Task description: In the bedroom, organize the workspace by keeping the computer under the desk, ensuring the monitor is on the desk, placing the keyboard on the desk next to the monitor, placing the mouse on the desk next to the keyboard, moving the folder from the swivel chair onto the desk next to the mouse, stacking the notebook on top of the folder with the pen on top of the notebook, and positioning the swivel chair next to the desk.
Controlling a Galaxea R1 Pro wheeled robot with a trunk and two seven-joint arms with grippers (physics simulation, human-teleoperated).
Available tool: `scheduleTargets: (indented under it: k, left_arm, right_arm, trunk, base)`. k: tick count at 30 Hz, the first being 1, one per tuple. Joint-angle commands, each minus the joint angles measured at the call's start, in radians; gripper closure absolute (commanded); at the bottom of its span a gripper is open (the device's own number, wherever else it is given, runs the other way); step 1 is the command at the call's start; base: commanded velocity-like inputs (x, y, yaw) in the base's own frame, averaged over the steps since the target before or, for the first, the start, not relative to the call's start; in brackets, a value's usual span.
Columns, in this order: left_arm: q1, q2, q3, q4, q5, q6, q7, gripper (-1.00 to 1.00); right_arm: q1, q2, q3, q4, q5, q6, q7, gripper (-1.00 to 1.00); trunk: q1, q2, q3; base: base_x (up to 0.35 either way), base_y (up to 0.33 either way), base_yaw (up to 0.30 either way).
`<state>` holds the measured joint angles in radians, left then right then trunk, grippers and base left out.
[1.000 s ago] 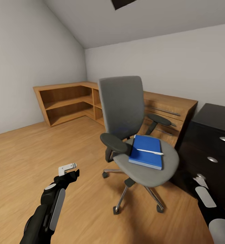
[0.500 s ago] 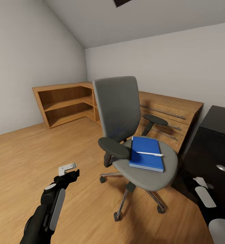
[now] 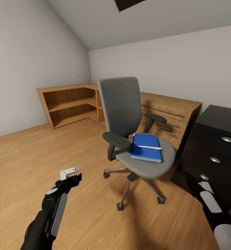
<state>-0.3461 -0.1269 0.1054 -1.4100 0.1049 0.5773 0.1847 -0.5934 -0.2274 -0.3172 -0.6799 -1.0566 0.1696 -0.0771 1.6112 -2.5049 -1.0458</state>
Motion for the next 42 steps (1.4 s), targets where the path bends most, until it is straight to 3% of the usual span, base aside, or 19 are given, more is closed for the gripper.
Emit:
scheduleTargets:
  k: [1,3,6,14,16,19,33,42]
  left_arm:
    - [-0.001,0.000,0.001,-0.001,0.010,0.004,0.007,-1.00]
    - [-0.001,0.000,0.001,-0.001,0.010,0.004,0.007,-1.00]
    - [-0.001,0.000,0.001,-0.001,0.010,0.004,0.007,-1.00]
    - [-0.001,0.000,0.002,-0.001,0.010,0.005,0.007,-1.00]
    - [-0.001,0.000,0.001,0.000,0.010,0.006,0.008,-1.00]
    - [-0.001,0.000,0.001,0.000,0.010,0.006,0.008,-1.00]
    - [-0.001,0.000,0.000,0.015,0.010,0.006,0.009,-1.00]
    - [-0.001,0.000,0.000,0.016,0.010,0.006,0.009,-1.00]
  right_arm:
    - [0.000,0.000,-0.001,-0.002,-0.007,0.005,-0.006,-1.00]
    - [0.000,0.001,-0.001,-0.001,-0.007,0.004,-0.006,-1.00]
    - [0.000,0.030,0.002,-0.001,-0.001,0.000,-0.005,-1.00]
    - [0.000,0.070,0.006,0.000,0.018,-0.001,-0.003,-1.00]
    - [0.000,0.097,0.033,-0.002,0.040,-0.001,-0.003,-1.00]
    - [0.000,0.106,0.064,-0.003,0.058,-0.001,-0.002,-1.00]
    - [0.000,0.112,0.126,-0.009,0.071,-0.001,-0.001,-1.00]
    - [0.000,0.112,0.147,-0.012,0.073,-0.002,-0.001,-1.00]
  trunk:
    - [-0.001,0.000,-0.001]
    - [-0.001,0.000,-0.001]
    - [-0.001,0.000,-0.001]
    - [-0.001,0.000,-0.001]
    - [-0.001,0.000,-0.001]
    - [-0.001,0.000,-0.001]
    - [-0.001,0.000,-0.001]
    - [-0.001,0.000,-0.001]
  base:
    - [-0.331,0.000,0.000]
    - [-0.332,0.000,0.000]
    - [-0.331,0.000,0.000]
    - [-0.159,0.000,0.000]
    - [-0.013,0.000,0.043]
    - [-0.006,0.000,0.086]
    - [-0.001,0.000,0.161]
    - [0.002,0.000,0.033]
